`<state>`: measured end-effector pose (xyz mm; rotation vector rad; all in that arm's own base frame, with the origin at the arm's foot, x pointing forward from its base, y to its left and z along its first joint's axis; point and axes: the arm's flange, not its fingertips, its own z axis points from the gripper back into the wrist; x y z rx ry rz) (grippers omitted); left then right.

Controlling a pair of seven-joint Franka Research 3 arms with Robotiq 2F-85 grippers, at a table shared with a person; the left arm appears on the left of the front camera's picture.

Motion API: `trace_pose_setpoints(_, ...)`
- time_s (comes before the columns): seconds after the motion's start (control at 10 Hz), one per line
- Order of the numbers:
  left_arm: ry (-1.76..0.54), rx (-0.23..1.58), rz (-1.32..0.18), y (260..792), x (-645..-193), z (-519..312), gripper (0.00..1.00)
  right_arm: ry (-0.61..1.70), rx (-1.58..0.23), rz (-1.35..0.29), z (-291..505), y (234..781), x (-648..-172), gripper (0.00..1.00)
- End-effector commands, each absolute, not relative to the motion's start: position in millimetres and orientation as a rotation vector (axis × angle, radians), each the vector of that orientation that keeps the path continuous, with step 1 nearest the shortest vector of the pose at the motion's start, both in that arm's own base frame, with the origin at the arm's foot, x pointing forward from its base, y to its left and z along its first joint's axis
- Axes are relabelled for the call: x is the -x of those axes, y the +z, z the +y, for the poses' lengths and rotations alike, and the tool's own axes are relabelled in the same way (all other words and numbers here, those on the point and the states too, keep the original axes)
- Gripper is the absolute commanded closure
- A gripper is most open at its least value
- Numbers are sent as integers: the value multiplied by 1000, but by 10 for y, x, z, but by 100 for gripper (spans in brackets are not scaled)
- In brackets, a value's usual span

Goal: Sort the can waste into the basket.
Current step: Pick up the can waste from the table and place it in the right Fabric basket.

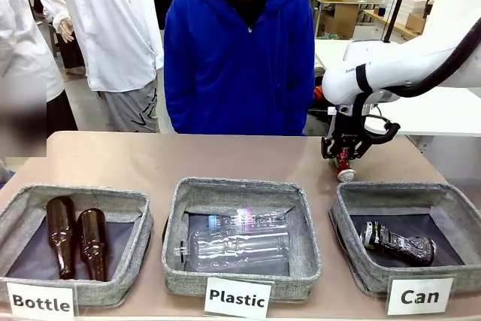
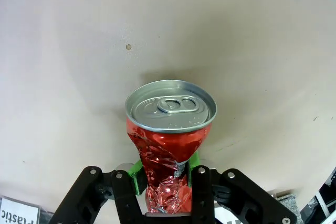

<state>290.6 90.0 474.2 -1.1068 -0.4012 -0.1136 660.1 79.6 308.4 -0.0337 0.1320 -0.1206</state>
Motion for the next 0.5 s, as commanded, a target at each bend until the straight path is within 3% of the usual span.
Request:
trace_pose_setpoints(0.0,-103,1123,-411,4758,-2909,873,0,-146,52,122,795,3183,-6619,100)
trace_pose_setpoints(0.2,-103,1123,-411,4758,-2909,873,0,-137,4,55,697,3471,-6481,100)
trace_pose_setpoints(0.4,-103,1123,-411,4758,-2909,873,0,-15,-189,-66,550,4055,-6119,100)
